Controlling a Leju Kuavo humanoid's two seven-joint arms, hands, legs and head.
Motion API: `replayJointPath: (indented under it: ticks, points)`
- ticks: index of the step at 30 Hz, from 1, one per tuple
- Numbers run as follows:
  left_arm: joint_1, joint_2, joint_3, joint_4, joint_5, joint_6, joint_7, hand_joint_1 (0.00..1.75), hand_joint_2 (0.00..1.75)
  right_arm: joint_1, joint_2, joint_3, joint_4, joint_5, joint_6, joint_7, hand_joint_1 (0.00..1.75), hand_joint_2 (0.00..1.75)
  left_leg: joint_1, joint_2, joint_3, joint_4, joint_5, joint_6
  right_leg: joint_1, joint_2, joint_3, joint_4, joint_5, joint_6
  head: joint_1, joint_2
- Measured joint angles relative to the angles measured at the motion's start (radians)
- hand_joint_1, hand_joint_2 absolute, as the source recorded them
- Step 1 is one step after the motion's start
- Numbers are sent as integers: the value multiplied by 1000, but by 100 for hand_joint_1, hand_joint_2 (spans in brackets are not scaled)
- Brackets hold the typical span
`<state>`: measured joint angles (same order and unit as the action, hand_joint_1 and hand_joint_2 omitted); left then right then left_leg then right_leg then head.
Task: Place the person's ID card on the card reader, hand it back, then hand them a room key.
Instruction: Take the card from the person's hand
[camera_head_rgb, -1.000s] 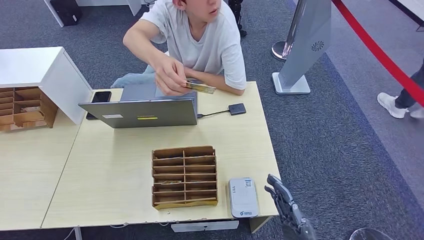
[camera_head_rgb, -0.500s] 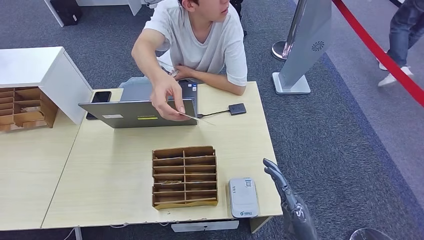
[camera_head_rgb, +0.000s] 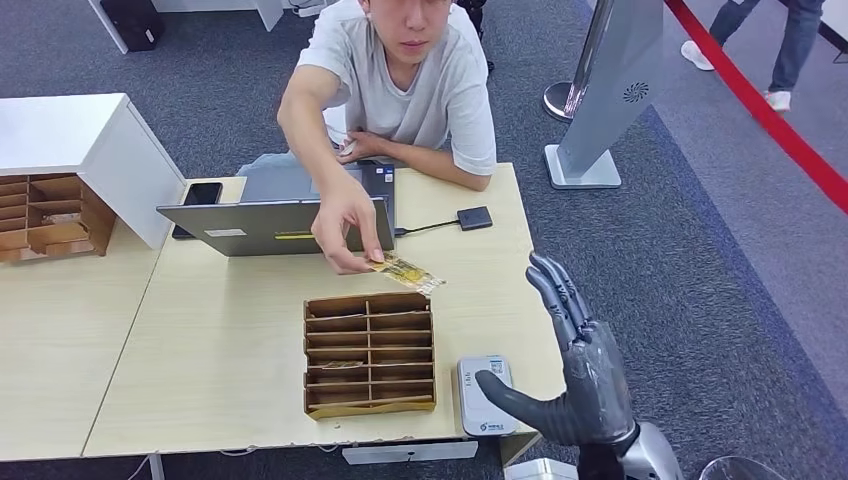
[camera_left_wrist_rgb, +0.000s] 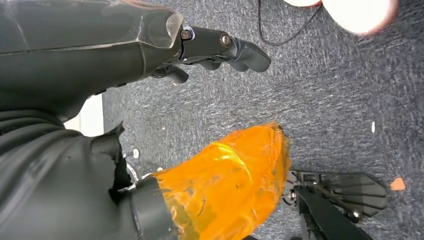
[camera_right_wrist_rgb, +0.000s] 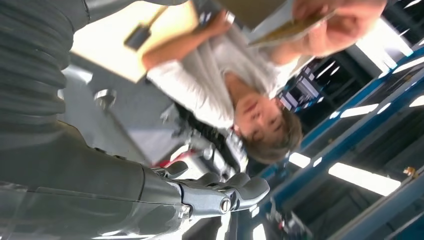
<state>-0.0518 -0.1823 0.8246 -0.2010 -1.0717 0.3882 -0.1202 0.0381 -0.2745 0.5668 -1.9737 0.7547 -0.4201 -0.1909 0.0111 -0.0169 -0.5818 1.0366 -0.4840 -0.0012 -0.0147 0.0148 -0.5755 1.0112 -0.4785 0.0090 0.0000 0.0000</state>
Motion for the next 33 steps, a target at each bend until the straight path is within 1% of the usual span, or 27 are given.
replayJointPath:
  ticks: [2,4,10,15,17,21,26,29,32,33]
  points:
    - [0,0,-5,0,-5,-4,2,0,0,-24,13,0,10,61,-11,29,0,175,0,0,0,0,0,0,0,0,0,0,0,0,0,0]
    - [-1,0,-7,0,-7,-5,2,0,0,-41,24,0,18,91,-15,44,0,175,0,0,0,0,0,0,0,0,0,0,0,0,0,0]
    - [-1,0,-7,0,-9,-5,2,0,0,-67,44,1,35,104,-17,53,0,175,0,0,0,0,0,0,0,0,0,0,0,0,0,0]
    - [-1,0,-7,0,-9,-5,1,0,0,-71,51,1,43,106,-17,54,0,175,0,0,0,0,0,0,0,0,0,0,0,0,0,0]
    - [-1,0,-7,0,-9,-8,0,0,0,-73,51,1,45,128,-19,62,0,175,0,0,0,0,0,0,0,0,0,0,0,0,0,0]
    - [-4,0,-8,0,-14,-19,-4,0,0,-97,62,3,57,263,-33,124,0,175,0,0,0,0,0,0,0,0,0,0,0,0,0,0]
    - [-8,0,-15,0,-28,-25,13,0,0,-149,82,8,86,428,-34,207,0,175,0,0,0,0,0,0,0,0,0,0,0,0,0,0]
    - [-8,0,-17,0,-32,-25,21,0,0,-172,88,12,101,483,-34,236,0,175,0,0,0,0,0,0,0,0,0,0,0,0,0,0]
    - [-8,0,-19,0,-32,-25,20,0,0,-185,91,18,111,511,-34,251,0,175,0,0,0,0,0,0,0,0,0,0,0,0,0,0]
    - [-8,0,-21,0,-32,-26,19,0,0,-188,92,20,114,515,-34,253,10,175,0,0,0,0,0,0,0,0,0,0,0,0,0,0]
